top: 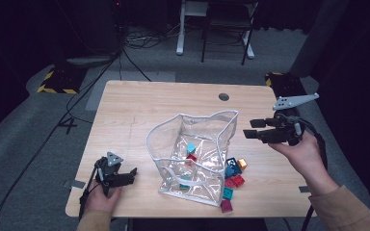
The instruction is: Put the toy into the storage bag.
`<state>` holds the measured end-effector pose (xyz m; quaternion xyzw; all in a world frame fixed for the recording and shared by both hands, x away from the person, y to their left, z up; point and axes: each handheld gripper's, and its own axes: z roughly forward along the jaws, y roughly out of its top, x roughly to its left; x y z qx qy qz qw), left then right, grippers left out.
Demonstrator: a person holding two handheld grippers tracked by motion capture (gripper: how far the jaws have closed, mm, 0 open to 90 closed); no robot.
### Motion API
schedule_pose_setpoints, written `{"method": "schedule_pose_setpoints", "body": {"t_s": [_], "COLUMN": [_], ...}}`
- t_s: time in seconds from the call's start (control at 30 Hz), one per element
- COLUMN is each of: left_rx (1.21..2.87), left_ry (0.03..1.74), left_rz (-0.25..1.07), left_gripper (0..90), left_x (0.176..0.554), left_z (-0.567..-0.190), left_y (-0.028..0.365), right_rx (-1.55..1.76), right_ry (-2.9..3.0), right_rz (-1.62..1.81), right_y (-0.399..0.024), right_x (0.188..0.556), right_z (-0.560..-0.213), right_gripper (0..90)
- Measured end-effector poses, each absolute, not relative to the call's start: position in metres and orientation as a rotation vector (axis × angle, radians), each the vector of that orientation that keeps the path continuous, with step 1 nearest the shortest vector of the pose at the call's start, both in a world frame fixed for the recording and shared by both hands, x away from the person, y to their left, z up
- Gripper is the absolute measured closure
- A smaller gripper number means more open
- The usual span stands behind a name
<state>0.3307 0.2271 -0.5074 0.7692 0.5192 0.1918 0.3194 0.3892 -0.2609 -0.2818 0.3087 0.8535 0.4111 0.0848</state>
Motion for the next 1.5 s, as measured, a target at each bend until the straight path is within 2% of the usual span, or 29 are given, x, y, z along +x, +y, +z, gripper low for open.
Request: {"method": "schedule_pose_setpoints", "body": {"t_s": [0.27, 1.07, 1.5], "left_rx": [2.022, 2.022, 2.022], "left_ry": [1.365, 1.365, 1.365], "left_rz": [0.504, 0.505, 0.505], "left_gripper": [15.6, 15.6, 15.6], "left_x": [0.331, 0.331, 0.331], "left_z": [-0.507, -0.507, -0.507], "left_y": [0.227, 0.227, 0.227], "right_rx": [0.982, 1.179, 1.251], "right_ry": [2.513, 2.579, 2.605], "right_rz": [1.204, 1.005, 0.914], "right_y": [-0.272, -0.281, -0.279], "right_x": [0.389, 0.391, 0.406], "right_z": [-0.305, -0.420, -0.457], "right_gripper": [46.9, 46.0, 47.6]}}
